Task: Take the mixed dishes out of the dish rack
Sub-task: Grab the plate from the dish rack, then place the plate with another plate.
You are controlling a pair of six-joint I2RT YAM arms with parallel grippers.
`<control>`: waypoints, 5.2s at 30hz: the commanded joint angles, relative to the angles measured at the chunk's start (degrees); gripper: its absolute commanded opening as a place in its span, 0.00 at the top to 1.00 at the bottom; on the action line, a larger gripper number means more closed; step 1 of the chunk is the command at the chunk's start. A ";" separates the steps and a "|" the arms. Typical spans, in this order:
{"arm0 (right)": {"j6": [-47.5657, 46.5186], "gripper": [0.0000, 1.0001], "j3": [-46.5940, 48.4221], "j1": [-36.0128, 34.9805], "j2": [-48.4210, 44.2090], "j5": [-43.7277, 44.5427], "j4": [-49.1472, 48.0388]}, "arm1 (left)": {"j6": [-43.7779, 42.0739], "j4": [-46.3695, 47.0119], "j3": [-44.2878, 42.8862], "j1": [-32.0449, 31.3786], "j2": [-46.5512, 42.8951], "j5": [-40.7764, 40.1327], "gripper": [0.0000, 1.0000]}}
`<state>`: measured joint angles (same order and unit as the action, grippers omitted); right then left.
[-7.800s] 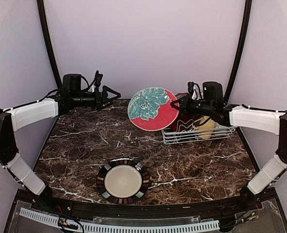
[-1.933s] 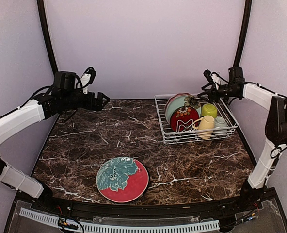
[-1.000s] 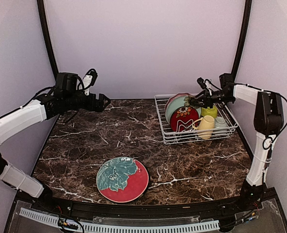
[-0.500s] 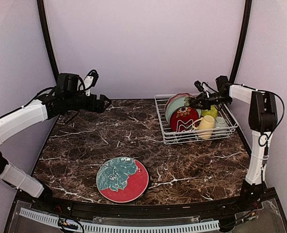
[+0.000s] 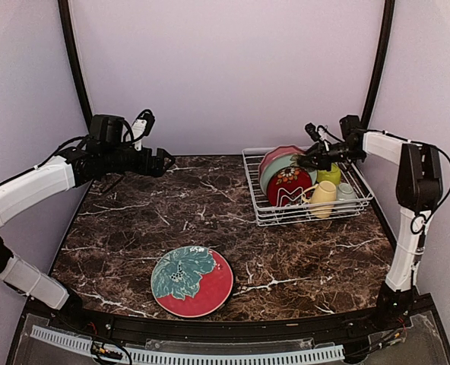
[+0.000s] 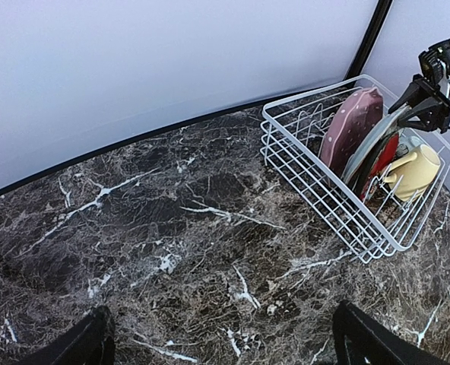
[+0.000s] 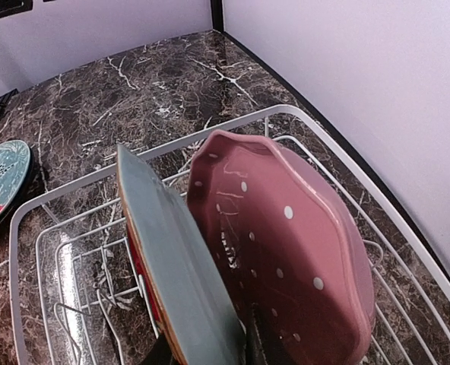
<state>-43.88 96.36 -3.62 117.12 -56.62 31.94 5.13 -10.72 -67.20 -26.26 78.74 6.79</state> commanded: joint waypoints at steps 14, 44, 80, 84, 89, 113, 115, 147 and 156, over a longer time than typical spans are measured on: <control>-4.89 1.00 6.23 -1.52 1.23 1.16 7.55 | 0.24 1.05 1.02 -0.02 0.15 1.05 0.01; 7.53 1.00 -16.93 -5.57 -31.05 30.25 -30.34 | 3.81 2.04 1.06 -0.02 -3.51 4.64 0.01; 88.34 1.00 -31.39 -23.24 -40.34 23.75 -28.31 | 6.90 1.69 1.70 0.22 -8.08 -0.95 0.02; 89.24 1.00 -32.41 -29.97 -35.62 22.45 -29.30 | 6.72 3.05 3.38 0.33 -10.31 -4.81 0.02; 90.98 1.00 -33.30 -37.58 -27.70 20.52 -33.39 | 6.70 4.13 4.55 0.41 -11.45 -6.15 0.02; 81.51 1.00 -24.15 -51.27 -7.96 23.01 -24.84 | 7.58 3.91 4.17 0.60 -8.29 -3.56 0.02; 80.84 1.00 -23.75 -51.67 -7.43 23.57 -24.30 | 7.61 3.97 4.18 0.60 -8.14 -3.43 0.02; 60.48 0.32 -13.10 -55.24 -12.85 54.27 10.70 | 7.76 4.17 4.00 0.60 -6.65 -1.44 0.02; 51.27 0.06 -15.45 -55.49 -24.95 65.35 8.36 | 7.05 4.22 4.23 0.60 -6.86 -2.72 0.02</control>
<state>11.94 81.58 -58.30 98.63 1.43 42.35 12.69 -7.33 -63.57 -25.98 72.25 4.82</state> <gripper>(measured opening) 0.849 0.982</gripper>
